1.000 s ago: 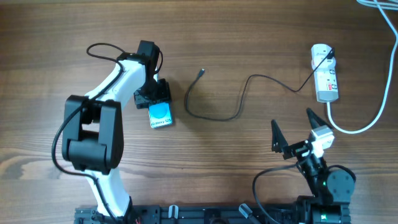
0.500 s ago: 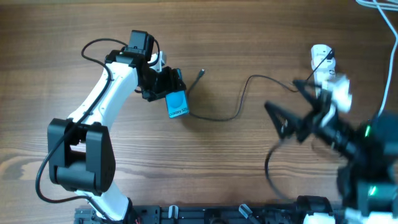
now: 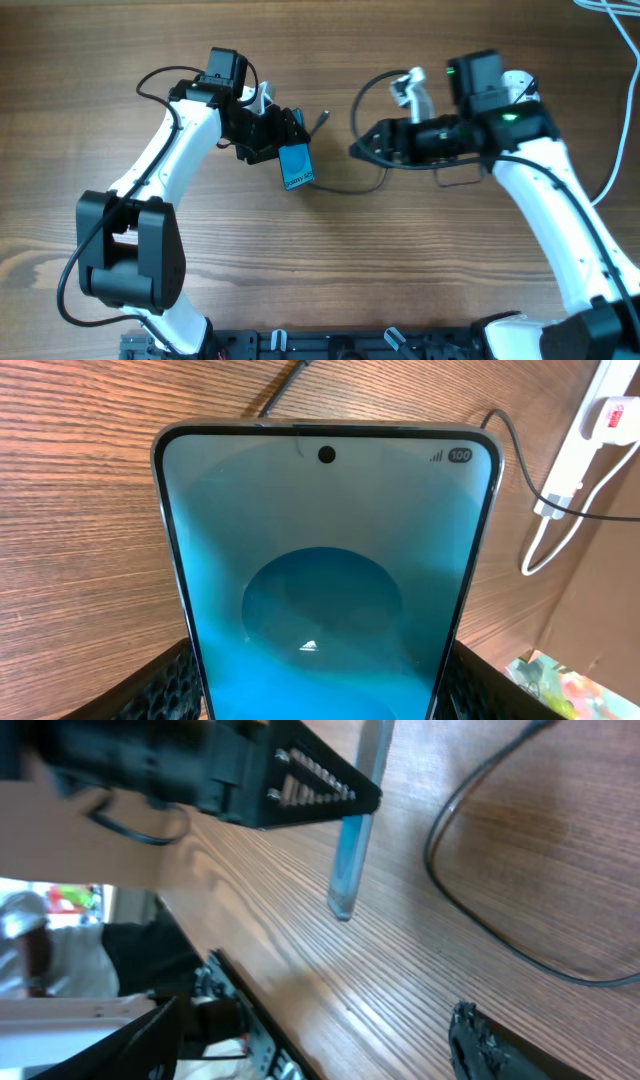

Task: Plug charger to phone and switch on socket

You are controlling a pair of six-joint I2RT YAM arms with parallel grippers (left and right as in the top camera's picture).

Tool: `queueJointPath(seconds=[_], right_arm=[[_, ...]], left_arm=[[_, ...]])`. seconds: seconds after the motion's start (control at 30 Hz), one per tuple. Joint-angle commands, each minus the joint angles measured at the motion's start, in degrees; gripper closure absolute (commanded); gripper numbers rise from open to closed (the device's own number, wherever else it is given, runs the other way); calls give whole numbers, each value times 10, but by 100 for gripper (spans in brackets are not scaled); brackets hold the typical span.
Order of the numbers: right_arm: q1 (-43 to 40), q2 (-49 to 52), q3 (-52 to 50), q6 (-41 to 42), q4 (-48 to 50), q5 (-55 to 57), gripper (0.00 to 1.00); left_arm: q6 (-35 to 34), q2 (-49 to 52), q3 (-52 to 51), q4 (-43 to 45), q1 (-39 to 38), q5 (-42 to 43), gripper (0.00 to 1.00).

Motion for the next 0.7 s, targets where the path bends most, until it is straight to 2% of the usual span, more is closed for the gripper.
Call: queueJointPath(seconds=[0.0,0.1,0.27,0.53,0.57,0.67], right_arm=[[55,54,7,61,35,80,13],[105,109,7,65,77,80,13],[141,182,7,65,124,80,14],[147,203,7,77,191,74,31],[147,203,7,95,197,75,35],[147,203,7,109,199,74,40]], left_arm=[[-5,-15,8,0,-4,31,36],[-4,-15,8,-4,-10,30,36],[-2,-15,8,-6,-15,30,36],[10,-15,8,-6,-16,31,35],[10,-15,8,-7,-16,31,36],[10,-15,8,-7,-16,31,35]])
